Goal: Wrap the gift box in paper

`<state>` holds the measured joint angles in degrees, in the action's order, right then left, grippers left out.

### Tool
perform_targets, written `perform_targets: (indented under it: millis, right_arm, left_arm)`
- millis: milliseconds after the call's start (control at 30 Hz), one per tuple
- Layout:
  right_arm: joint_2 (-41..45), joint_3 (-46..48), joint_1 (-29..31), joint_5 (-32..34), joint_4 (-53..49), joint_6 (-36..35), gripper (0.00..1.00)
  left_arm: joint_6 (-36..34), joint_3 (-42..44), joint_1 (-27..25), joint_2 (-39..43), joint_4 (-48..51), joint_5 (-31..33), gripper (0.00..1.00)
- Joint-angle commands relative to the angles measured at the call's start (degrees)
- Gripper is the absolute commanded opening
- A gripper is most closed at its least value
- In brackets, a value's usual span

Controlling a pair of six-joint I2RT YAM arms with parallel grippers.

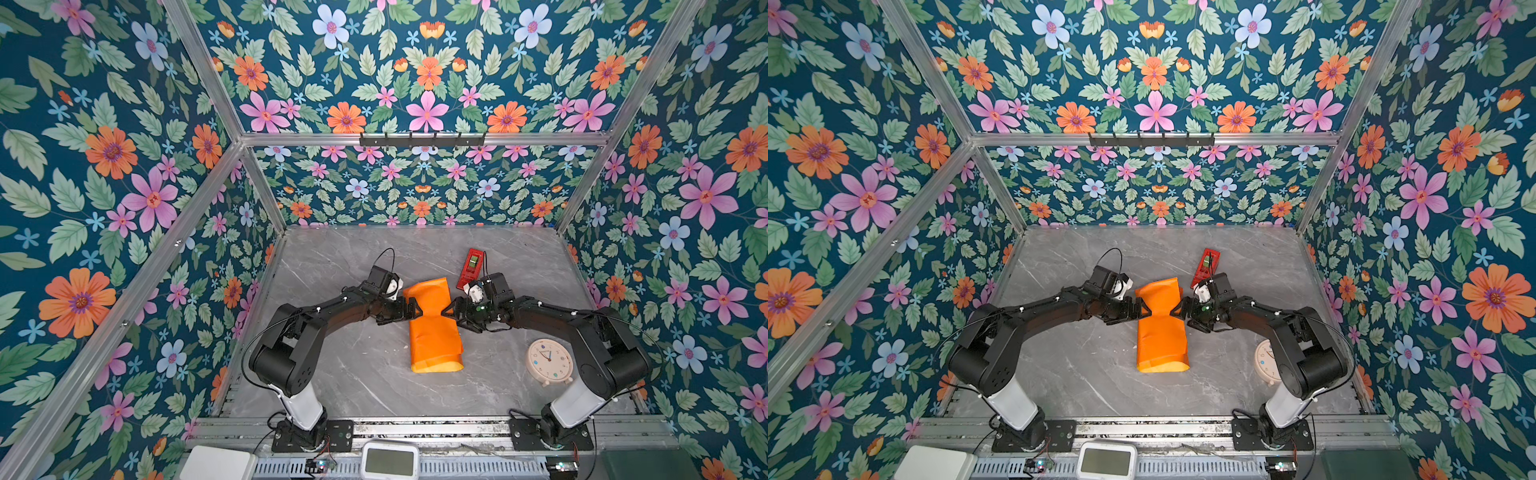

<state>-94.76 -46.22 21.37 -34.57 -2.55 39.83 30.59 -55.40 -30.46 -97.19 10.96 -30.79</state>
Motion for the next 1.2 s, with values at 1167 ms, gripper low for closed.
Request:
perform_targets:
  millis: [1167]
  right_arm:
    - [5.6, -9.2, -2.9, 3.0, -18.4, -4.9, 0.86]
  left_arm:
    - [-7.5, 1.2, -0.9, -4.5, 11.0, 4.0, 0.95]
